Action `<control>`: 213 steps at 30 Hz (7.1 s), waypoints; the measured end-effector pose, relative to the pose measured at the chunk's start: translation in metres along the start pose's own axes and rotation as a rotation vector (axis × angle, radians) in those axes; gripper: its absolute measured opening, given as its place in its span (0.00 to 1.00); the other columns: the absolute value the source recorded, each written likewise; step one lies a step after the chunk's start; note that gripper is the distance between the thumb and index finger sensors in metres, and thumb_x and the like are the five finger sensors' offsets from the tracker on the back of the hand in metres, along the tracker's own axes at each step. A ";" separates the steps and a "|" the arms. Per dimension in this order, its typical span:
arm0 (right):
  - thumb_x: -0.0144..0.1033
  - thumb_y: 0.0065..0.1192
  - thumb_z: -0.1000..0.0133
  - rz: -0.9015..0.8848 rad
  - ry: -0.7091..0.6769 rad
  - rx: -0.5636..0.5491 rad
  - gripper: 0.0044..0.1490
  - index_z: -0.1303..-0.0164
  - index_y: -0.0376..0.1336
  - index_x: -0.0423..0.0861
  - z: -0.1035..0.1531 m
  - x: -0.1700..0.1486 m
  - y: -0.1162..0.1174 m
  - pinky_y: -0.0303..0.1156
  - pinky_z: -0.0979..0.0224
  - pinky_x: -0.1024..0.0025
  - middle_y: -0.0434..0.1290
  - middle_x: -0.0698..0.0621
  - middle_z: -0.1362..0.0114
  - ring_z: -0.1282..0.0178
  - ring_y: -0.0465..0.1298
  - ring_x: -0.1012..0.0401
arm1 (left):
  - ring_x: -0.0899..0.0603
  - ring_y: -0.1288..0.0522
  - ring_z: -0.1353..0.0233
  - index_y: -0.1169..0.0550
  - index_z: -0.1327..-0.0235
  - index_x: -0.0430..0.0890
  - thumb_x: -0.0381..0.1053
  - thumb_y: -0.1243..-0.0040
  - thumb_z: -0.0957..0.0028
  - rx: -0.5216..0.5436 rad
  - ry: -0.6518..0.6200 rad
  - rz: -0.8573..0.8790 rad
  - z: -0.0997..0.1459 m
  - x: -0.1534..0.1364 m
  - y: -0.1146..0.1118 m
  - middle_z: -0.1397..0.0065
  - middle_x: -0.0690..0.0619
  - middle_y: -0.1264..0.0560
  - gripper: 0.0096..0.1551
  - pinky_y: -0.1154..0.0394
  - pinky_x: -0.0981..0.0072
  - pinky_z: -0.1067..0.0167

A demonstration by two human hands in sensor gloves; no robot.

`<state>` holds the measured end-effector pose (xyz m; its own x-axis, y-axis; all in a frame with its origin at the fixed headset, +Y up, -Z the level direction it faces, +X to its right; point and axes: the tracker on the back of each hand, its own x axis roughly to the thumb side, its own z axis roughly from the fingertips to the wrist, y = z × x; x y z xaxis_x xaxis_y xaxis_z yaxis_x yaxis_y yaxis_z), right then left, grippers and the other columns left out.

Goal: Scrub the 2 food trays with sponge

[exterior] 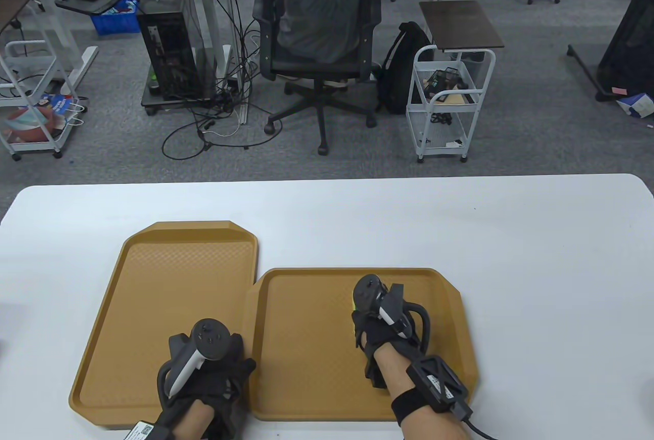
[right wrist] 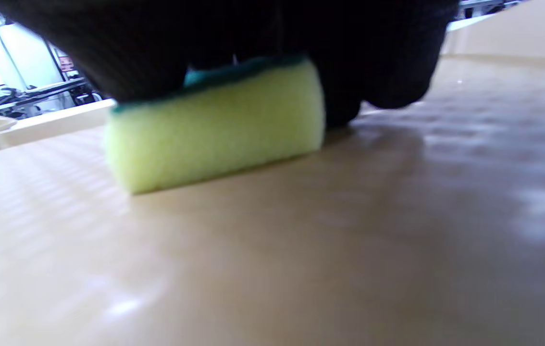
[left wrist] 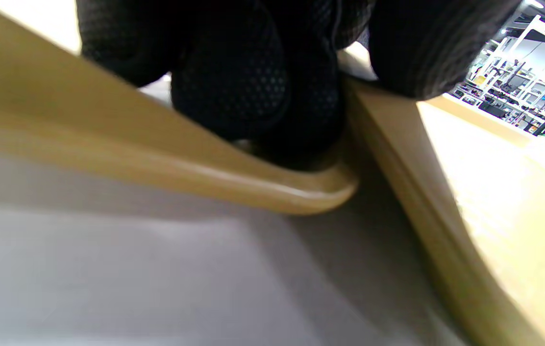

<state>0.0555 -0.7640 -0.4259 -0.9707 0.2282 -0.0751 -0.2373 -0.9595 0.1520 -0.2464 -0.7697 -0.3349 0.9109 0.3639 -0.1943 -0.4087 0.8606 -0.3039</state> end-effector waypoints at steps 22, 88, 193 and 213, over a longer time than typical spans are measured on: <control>0.48 0.69 0.47 -0.006 -0.154 -0.010 0.41 0.24 0.60 0.50 0.010 0.117 0.034 0.75 0.37 0.49 0.59 0.41 0.19 0.43 0.75 0.47 | 0.43 0.15 0.57 0.31 0.26 0.49 0.62 0.35 0.53 -0.006 -0.003 -0.003 0.000 0.000 0.000 0.54 0.52 0.13 0.41 0.21 0.51 0.50; 0.57 0.72 0.51 0.166 0.080 0.047 0.51 0.21 0.55 0.47 0.085 -0.098 -0.011 0.75 0.33 0.47 0.56 0.39 0.17 0.37 0.75 0.43 | 0.43 0.15 0.57 0.30 0.26 0.50 0.63 0.34 0.53 0.008 0.009 -0.027 -0.001 0.001 0.001 0.54 0.52 0.12 0.42 0.21 0.51 0.50; 0.47 0.77 0.51 -0.217 -0.106 -0.212 0.47 0.23 0.59 0.48 0.147 -0.193 -0.087 0.73 0.30 0.44 0.58 0.42 0.17 0.34 0.73 0.43 | 0.46 0.22 0.37 0.25 0.29 0.68 0.59 0.33 0.53 0.247 0.269 -0.023 -0.189 0.054 0.058 0.20 0.64 0.29 0.34 0.28 0.52 0.34; 0.47 0.77 0.51 -0.204 -0.127 -0.217 0.47 0.23 0.59 0.48 0.147 -0.191 -0.087 0.73 0.29 0.44 0.58 0.42 0.17 0.34 0.73 0.43 | 0.34 0.36 0.19 0.32 0.21 0.60 0.67 0.35 0.56 0.295 0.316 -0.026 -0.149 -0.002 0.079 0.15 0.50 0.36 0.45 0.40 0.34 0.26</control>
<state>0.2564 -0.7003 -0.2800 -0.9042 0.4248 0.0436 -0.4269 -0.9017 -0.0683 -0.2894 -0.7554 -0.4981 0.8398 0.2529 -0.4804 -0.3098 0.9499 -0.0415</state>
